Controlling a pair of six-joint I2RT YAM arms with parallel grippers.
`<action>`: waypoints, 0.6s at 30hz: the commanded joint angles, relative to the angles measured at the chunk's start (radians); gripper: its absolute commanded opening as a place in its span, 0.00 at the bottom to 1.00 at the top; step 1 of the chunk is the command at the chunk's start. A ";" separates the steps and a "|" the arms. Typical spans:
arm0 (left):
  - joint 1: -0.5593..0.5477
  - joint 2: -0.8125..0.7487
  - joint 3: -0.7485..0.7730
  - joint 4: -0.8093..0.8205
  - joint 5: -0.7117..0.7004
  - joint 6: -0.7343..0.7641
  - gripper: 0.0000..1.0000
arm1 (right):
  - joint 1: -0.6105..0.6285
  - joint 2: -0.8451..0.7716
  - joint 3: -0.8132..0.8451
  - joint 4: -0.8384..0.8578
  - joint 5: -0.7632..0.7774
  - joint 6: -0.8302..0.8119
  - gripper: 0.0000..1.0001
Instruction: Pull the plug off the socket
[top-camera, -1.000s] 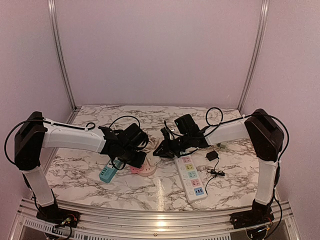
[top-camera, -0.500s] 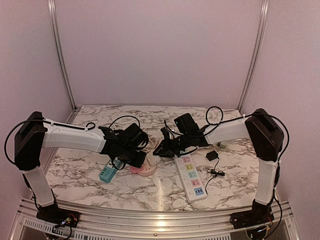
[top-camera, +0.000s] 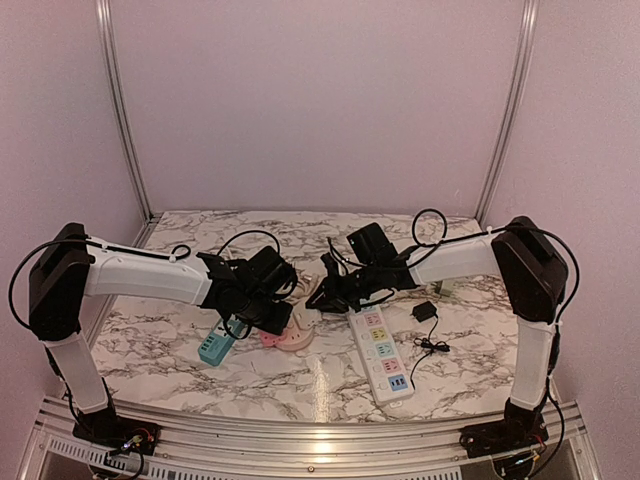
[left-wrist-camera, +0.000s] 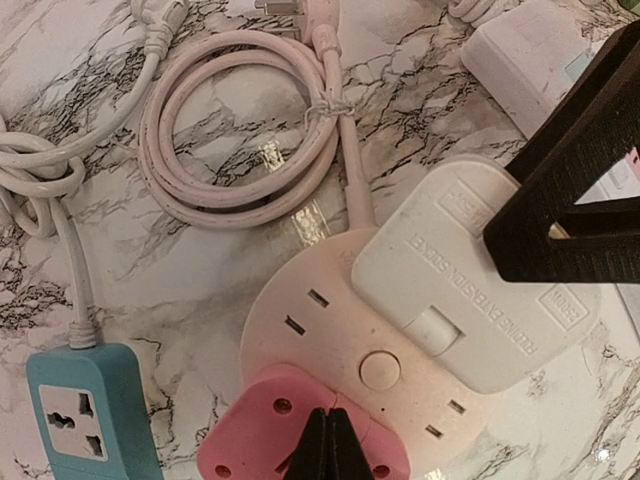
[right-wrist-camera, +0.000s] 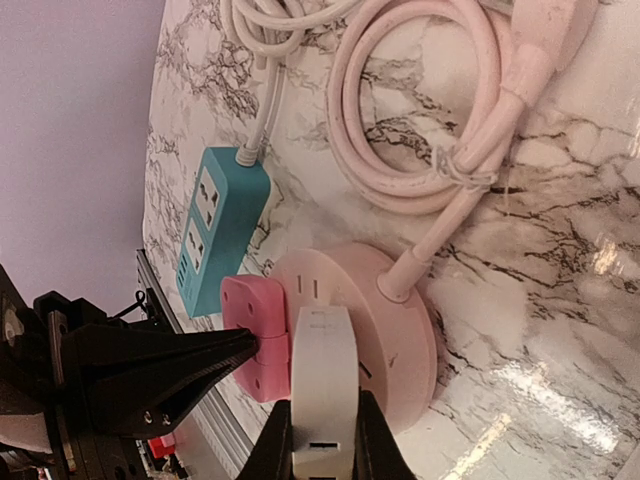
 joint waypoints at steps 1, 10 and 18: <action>-0.007 0.036 -0.007 -0.125 0.042 0.006 0.00 | -0.005 -0.047 0.054 0.094 -0.046 -0.003 0.00; -0.007 0.001 0.079 -0.150 0.070 0.026 0.00 | -0.006 -0.020 0.029 0.097 -0.014 -0.013 0.00; -0.001 0.095 0.183 -0.135 0.095 0.068 0.00 | -0.005 -0.004 0.014 0.101 -0.001 -0.023 0.00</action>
